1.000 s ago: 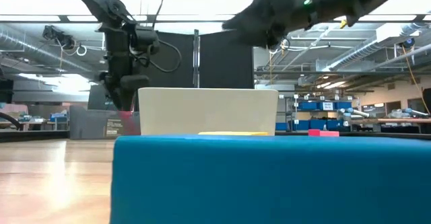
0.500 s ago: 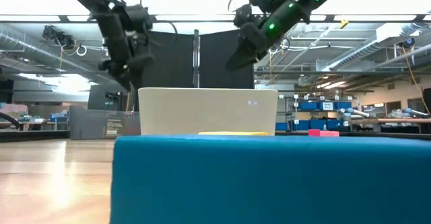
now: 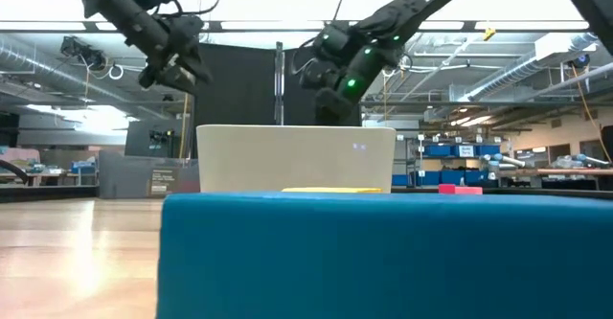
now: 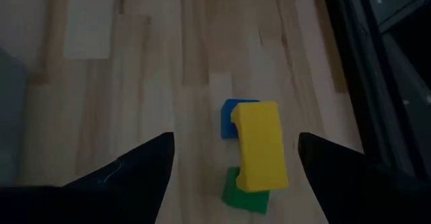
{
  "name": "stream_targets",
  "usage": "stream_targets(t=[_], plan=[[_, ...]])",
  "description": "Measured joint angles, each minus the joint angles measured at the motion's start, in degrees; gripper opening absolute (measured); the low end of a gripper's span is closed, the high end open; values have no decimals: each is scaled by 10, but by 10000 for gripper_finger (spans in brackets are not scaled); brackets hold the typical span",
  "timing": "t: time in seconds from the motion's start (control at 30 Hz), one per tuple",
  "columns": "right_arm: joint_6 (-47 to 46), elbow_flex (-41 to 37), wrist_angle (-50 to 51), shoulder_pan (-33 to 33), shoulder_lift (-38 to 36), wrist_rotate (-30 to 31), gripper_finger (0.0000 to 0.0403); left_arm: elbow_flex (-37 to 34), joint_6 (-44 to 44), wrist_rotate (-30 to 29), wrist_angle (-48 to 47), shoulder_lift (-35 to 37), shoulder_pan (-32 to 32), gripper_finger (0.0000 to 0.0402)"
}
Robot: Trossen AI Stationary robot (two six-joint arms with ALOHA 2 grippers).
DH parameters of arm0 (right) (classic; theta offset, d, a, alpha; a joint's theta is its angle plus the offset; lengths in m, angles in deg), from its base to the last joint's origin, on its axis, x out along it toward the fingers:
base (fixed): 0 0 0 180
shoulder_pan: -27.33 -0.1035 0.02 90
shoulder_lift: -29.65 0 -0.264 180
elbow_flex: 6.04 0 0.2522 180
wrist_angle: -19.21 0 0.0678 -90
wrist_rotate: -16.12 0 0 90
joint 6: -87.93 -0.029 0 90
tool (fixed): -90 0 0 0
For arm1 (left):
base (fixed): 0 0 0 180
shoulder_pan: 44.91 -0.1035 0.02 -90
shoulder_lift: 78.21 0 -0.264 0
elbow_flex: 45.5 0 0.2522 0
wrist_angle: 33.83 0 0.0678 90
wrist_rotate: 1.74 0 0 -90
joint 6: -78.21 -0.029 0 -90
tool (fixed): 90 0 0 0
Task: Sort blocks by size
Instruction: Put the yellow arch block into the gray bin
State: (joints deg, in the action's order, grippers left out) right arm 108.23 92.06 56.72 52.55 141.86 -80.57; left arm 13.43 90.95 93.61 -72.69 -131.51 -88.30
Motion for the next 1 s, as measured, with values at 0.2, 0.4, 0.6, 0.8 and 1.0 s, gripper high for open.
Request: stream_targets(t=[0.2,0.4,0.6,0.8,1.0], plan=[[17,72,61,9,58,1,328,-81,37,43,67,61,0,246],[29,130,97,14,101,8,327,-123,45,45,89,95,0,246],[36,143,114,19,116,11,327,-128,45,61,94,103,0,246],[39,143,121,28,116,6,327,-128,44,64,113,103,0,246],[39,143,121,34,116,-9,327,-128,44,74,120,103,0,246]])
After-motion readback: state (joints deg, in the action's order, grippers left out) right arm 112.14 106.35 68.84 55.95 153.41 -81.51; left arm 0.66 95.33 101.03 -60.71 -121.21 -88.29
